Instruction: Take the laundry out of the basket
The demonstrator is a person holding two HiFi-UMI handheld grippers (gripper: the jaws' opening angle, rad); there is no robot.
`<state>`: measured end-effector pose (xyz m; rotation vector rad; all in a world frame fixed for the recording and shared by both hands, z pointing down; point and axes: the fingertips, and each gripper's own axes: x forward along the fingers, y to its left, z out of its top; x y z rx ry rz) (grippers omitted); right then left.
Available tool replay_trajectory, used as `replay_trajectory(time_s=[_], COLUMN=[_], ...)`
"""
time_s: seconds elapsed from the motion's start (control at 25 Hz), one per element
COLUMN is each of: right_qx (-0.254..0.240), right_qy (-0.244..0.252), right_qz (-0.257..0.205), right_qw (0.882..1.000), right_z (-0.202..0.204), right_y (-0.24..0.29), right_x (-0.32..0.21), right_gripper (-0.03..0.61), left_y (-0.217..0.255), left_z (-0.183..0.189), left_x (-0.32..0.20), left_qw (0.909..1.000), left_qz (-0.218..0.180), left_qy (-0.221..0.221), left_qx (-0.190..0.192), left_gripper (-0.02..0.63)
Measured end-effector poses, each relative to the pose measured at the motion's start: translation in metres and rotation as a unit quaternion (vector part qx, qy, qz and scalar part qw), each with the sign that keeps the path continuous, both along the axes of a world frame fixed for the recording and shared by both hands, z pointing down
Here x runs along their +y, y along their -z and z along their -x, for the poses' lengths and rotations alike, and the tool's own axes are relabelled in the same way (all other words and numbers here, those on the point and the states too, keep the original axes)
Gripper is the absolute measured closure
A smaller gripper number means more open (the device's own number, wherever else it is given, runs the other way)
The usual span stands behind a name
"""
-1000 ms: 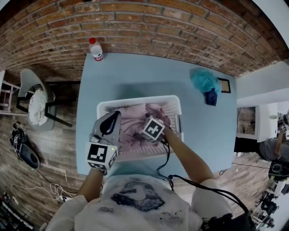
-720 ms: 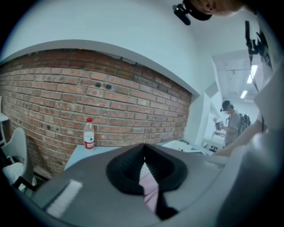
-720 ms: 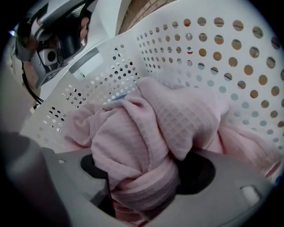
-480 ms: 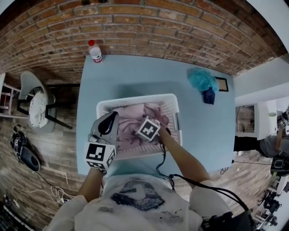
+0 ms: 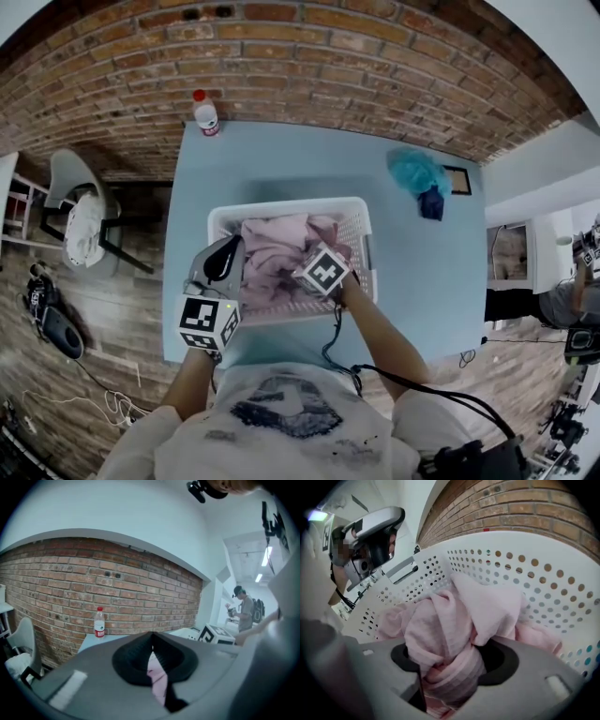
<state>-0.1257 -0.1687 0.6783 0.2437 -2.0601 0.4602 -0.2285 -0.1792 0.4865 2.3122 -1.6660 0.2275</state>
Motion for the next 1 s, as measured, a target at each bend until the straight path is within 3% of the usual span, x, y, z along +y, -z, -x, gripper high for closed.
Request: replay_trajectory(time_s=[0.56,1.0], right_qx=[-0.072,-0.15], right_qy=[-0.044,-0.151], right_qz=[-0.069,-0.136], right_qw=[0.994,0.968], right_z=[0.014,0.001], right_y=[0.067,0.145], right_x=[-0.003,-0.002], right_gripper=[0.304,0.307], left_y=[0.019,0.048], left_z=[0.015,0.03], left_x=[0.027,0.057], left_qw=[0.9997,0.9985], left_qz=[-0.021,-0.052], left_qy=[0.013,0.01], left_qx=[-0.006,-0.012], left_gripper=[0.621,0.621])
